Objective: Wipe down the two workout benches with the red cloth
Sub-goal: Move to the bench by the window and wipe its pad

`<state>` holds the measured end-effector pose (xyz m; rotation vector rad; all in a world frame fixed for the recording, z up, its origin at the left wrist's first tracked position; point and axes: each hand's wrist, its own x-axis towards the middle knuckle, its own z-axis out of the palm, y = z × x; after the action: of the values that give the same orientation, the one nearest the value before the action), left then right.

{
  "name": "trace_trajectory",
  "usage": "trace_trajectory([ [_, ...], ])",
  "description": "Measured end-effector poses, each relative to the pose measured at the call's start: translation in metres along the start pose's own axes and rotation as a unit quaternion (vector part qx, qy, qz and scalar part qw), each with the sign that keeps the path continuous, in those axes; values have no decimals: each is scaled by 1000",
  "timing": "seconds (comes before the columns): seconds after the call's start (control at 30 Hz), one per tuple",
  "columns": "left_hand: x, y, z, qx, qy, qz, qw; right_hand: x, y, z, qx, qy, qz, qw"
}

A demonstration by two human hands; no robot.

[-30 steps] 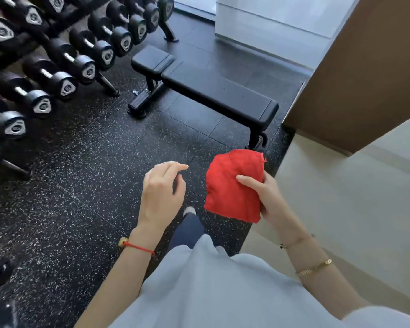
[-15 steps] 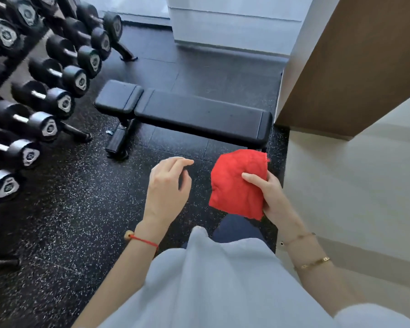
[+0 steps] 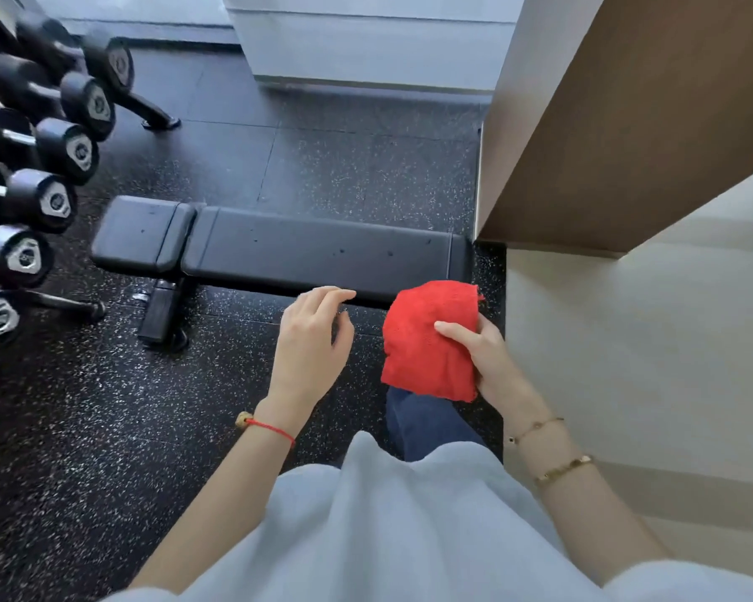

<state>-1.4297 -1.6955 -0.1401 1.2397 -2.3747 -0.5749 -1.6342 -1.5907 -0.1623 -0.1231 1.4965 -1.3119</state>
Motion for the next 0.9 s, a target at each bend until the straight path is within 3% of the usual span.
trace_trajectory([
  [0.13, 58, -17, 53, 5, -4, -14, 1000, 78, -17, -11, -15, 17, 28, 999],
  [0.43, 145, -69, 164, 47, -103, -42, 993, 233, -4, -35, -6, 63, 91, 994],
  [0.67, 183, -126, 260, 70, -117, -48, 989, 341, 42, -32, -31, 100, 95, 990],
  [0.9, 182, -205, 369, 78, -86, -28, 993, 436, 120, -38, -77, 51, 51, 994],
])
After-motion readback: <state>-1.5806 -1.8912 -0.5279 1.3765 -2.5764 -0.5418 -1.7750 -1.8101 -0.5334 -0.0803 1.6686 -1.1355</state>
